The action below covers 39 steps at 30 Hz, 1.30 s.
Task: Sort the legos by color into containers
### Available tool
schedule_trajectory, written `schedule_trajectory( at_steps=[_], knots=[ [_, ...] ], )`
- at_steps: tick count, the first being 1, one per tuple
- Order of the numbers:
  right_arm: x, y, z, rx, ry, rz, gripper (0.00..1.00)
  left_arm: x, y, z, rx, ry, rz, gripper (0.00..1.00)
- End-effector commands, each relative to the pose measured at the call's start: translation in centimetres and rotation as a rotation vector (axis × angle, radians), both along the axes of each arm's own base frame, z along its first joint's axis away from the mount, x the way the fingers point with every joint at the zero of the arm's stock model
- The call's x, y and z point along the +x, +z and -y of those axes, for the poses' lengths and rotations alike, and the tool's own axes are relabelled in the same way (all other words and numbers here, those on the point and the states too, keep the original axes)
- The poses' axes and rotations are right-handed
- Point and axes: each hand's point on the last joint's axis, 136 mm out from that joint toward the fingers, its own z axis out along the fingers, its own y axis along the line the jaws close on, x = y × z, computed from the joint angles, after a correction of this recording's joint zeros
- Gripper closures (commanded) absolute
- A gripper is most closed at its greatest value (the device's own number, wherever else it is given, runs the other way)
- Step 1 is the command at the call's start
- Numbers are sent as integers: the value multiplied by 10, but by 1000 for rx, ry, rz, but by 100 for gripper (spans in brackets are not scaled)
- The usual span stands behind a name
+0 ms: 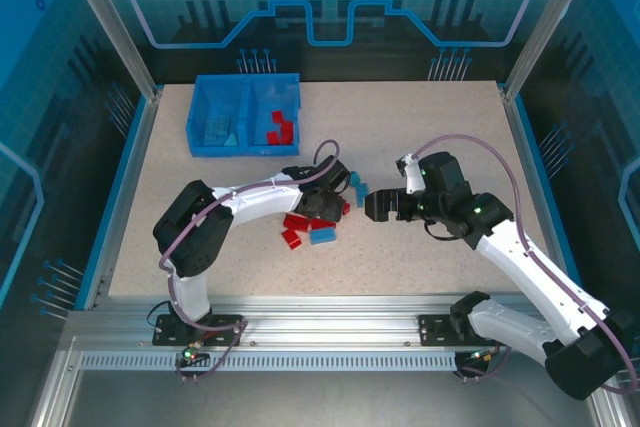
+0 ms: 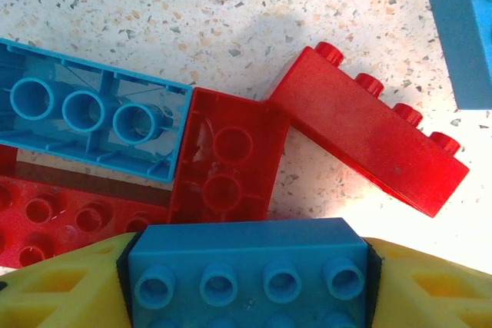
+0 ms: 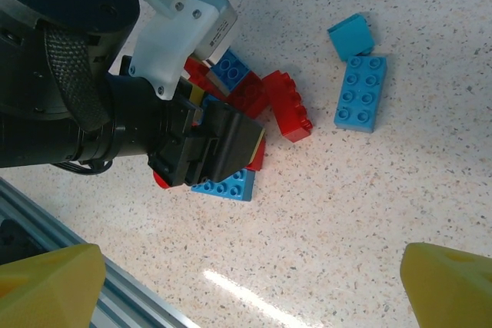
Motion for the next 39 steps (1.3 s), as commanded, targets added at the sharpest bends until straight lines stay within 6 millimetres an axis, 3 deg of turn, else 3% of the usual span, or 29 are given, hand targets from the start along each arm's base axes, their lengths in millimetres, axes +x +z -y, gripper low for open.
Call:
schedule_trajectory(
  at_steps=[1, 4, 7, 10, 13, 16, 19, 25, 29, 34, 39],
  knots=[
    [-5, 8, -1, 35, 7, 0, 0, 3, 46, -6, -27, 14, 109, 45],
    [-5, 13, -4, 50, 15, 13, 0, 15, 86, -27, -5, 42, 211, 46],
    [-4, 14, -7, 59, 19, 19, 0, 34, 117, -60, -1, 107, 288, 46],
    [-5, 14, -8, 62, 21, 14, 0, 65, 148, -107, -11, 208, 367, 45],
    [-5, 13, -8, 60, 18, 13, 0, 103, 175, -172, -15, 370, 448, 46],
    [-7, 14, -8, 67, 15, 11, 0, 140, 185, -233, -63, 558, 481, 48],
    [-8, 16, -8, 70, 13, 17, 0, 177, 175, -271, -132, 695, 428, 48],
    [-14, 21, -4, 72, 1, 26, 0, 238, 152, -295, -266, 911, 292, 48],
    [-19, 26, -1, 82, -9, 35, 0, 271, 131, -293, -335, 951, 221, 46],
    [-25, 32, 3, 96, -18, 48, 0, 292, 106, -297, -425, 1000, 185, 31],
    [-26, 35, 4, 106, -25, 59, 0, 295, 116, -288, -478, 955, 186, 22]
  ],
)
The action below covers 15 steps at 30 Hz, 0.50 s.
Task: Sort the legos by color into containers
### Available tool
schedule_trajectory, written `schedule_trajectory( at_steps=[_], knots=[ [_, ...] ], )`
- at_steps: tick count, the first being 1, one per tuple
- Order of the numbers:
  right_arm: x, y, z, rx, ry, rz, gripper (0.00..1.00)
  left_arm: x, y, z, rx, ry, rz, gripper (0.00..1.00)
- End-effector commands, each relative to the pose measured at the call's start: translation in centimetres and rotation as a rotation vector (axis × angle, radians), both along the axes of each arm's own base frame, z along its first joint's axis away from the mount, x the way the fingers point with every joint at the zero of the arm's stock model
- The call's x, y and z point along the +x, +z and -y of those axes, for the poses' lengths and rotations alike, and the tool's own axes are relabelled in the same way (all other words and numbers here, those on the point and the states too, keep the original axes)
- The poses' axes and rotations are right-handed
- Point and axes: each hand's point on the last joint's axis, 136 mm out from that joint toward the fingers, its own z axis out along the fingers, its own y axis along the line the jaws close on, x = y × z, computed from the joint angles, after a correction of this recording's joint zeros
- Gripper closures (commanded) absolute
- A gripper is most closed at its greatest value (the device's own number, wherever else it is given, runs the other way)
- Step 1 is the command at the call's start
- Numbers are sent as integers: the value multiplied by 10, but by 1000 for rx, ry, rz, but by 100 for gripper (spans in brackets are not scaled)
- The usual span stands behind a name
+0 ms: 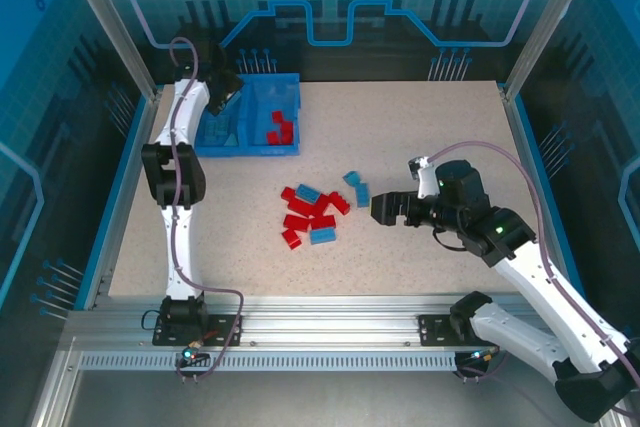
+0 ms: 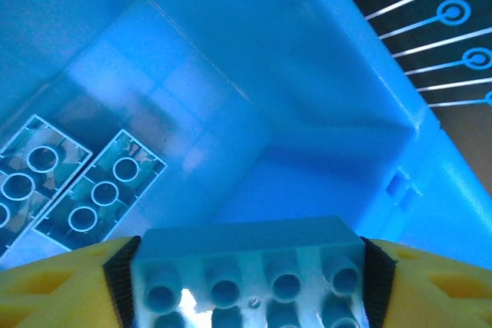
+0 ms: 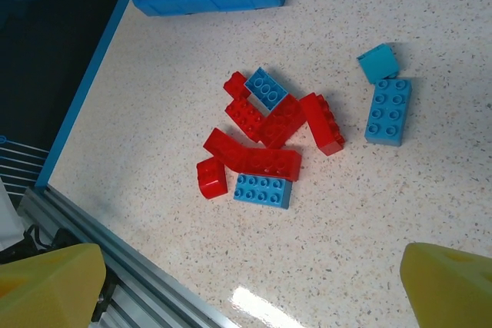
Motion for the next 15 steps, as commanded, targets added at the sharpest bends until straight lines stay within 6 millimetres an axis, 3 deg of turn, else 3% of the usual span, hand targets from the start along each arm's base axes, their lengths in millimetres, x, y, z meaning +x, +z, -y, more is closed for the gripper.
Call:
schedule_trajectory(
  at_steps=[1, 6, 9, 12, 13, 15],
  knots=[
    [-5, -2, 0, 1, -2, -16, 0, 1, 34, 8, -61, -27, 62, 20],
    [-1, -3, -4, 6, 4, -19, 0, -10, 83, 10, -31, -59, 144, 16],
    [4, -6, -7, -2, 4, -20, 0, -31, 120, 17, -27, -87, 195, 16],
    [12, -13, -8, -40, -7, -20, 0, -66, 164, 38, -32, -135, 301, 17],
    [16, -17, -9, -63, -11, -18, 0, -85, 184, 49, -24, -164, 359, 18],
    [24, -23, -13, -116, -8, -16, 0, -127, 204, 76, 16, -244, 432, 18]
  ],
)
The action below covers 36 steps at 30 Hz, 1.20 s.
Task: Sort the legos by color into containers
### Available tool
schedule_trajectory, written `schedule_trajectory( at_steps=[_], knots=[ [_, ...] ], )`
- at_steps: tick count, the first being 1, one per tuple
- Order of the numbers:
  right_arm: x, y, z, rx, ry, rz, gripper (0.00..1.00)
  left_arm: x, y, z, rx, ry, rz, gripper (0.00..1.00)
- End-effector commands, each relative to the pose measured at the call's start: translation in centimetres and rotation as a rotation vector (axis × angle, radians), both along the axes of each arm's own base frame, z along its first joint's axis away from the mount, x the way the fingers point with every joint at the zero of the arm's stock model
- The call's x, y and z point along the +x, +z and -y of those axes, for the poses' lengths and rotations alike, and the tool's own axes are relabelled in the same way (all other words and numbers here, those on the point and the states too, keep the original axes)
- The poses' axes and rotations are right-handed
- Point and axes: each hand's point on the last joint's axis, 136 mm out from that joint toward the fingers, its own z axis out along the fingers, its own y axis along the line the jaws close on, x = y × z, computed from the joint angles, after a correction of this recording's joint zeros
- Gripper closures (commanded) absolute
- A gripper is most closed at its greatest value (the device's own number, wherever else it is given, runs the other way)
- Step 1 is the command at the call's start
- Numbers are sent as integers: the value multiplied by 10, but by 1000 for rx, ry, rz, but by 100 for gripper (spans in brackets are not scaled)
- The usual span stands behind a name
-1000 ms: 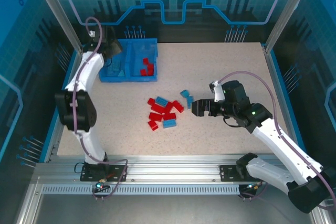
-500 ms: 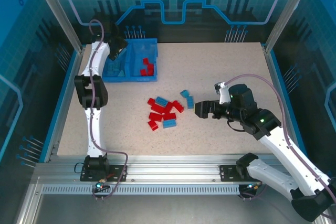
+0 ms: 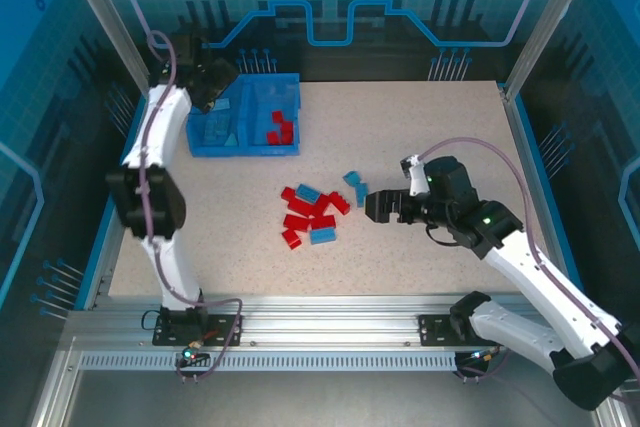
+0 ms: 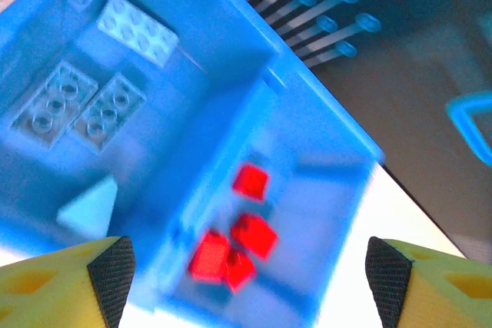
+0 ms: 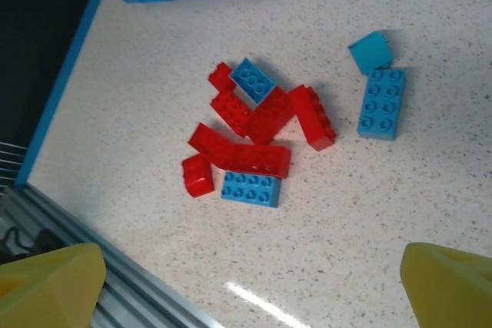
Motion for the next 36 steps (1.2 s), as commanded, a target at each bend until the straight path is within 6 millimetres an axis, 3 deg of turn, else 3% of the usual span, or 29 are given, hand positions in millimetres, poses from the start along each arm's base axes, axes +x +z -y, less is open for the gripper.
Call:
schedule_trajectory(
  at_steps=[1, 5, 7, 11, 16, 22, 27, 36],
  knots=[
    [17, -4, -7, -94, 11, 43, 1, -61, 92, 59, 73, -189, 289, 19],
    [43, -20, -8, -243, 5, 26, 3, -150, 109, 122, 239, -479, 444, 20],
    [53, -27, -22, -268, 62, 17, 5, -194, 104, 146, 301, -671, 502, 20],
    [71, -50, -48, -344, 172, -3, 12, -258, 87, 160, 411, -950, 557, 18],
    [88, -92, -65, -520, 287, -51, 22, -319, 38, 165, 569, -1298, 632, 5],
    [98, -134, -73, -604, 330, -123, 33, -334, 2, 169, 645, -1380, 772, 1],
    [98, -166, -78, -616, 352, -187, 50, -330, -15, 162, 694, -1373, 725, 1],
    [102, -188, -89, -597, 363, -226, 71, -325, -26, 157, 723, -1354, 687, 1]
  ],
)
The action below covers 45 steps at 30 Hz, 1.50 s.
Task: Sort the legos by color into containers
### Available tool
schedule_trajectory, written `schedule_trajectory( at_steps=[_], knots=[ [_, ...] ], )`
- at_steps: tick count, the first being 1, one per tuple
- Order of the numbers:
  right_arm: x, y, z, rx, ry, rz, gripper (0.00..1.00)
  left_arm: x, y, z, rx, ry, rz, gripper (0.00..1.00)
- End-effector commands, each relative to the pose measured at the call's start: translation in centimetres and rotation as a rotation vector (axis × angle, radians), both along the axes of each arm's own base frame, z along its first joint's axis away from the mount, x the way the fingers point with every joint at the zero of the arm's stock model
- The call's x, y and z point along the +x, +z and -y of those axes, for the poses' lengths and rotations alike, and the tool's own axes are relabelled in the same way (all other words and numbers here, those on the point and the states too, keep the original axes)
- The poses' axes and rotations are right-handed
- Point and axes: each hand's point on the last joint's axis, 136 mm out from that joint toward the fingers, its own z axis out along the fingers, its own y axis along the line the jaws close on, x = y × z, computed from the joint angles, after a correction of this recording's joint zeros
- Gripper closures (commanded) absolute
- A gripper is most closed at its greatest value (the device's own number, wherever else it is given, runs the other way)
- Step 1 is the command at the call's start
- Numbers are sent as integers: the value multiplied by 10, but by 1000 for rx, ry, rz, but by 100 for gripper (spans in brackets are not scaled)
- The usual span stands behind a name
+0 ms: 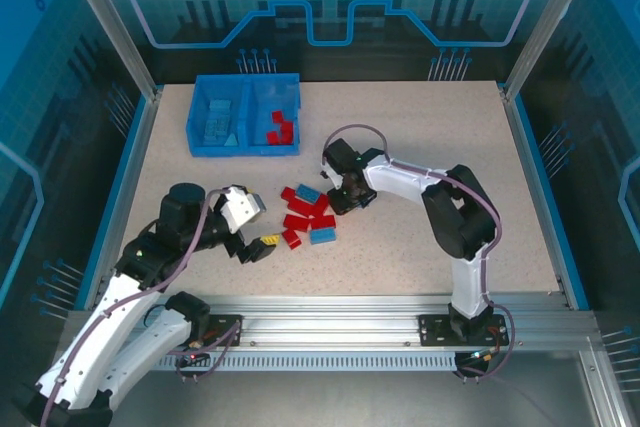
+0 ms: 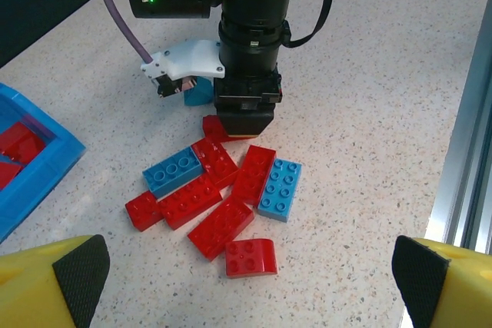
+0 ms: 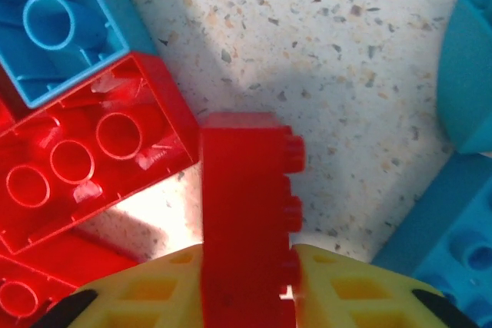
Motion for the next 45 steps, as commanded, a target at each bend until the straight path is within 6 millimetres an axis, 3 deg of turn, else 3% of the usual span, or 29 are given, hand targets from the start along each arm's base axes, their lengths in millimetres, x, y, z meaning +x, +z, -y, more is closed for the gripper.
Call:
schedule_trajectory(
  at_steps=[1, 5, 8, 12, 15, 18, 21, 26, 31, 37, 41, 45],
  knots=[
    [3, 4, -11, 21, 10, 6, 75, 4, 3, -1, 12, 1, 47, 1],
    [7, 29, -10, 35, -8, 59, 82, 6, 5, -4, 12, 24, 62, 1],
    [10, 72, -14, 90, -23, 155, 83, 12, 13, -9, -10, 83, 93, 1],
    [13, 139, -38, 245, -25, 279, 82, 39, 31, -36, -79, 342, 121, 1],
    [29, 175, -59, 356, -55, 347, 81, 50, 36, -57, -90, 479, 113, 1],
    [61, 199, -72, 375, -104, 426, 81, 57, 38, -79, -89, 603, 110, 1],
    [98, 204, -87, 360, -138, 487, 81, 60, 38, -96, -76, 681, 118, 1],
    [147, 201, -127, 381, -125, 537, 81, 61, 43, -113, -85, 771, 142, 1],
    [184, 180, -167, 423, -94, 549, 80, 60, 43, -120, -66, 800, 156, 1],
    [203, 161, -203, 546, -76, 576, 78, 59, 43, -120, -67, 801, 147, 1],
    [211, 148, -213, 598, -105, 580, 77, 59, 43, -120, -69, 802, 145, 1],
    [214, 153, -216, 635, -127, 586, 62, 59, 44, -122, -68, 811, 150, 1]
  ],
)
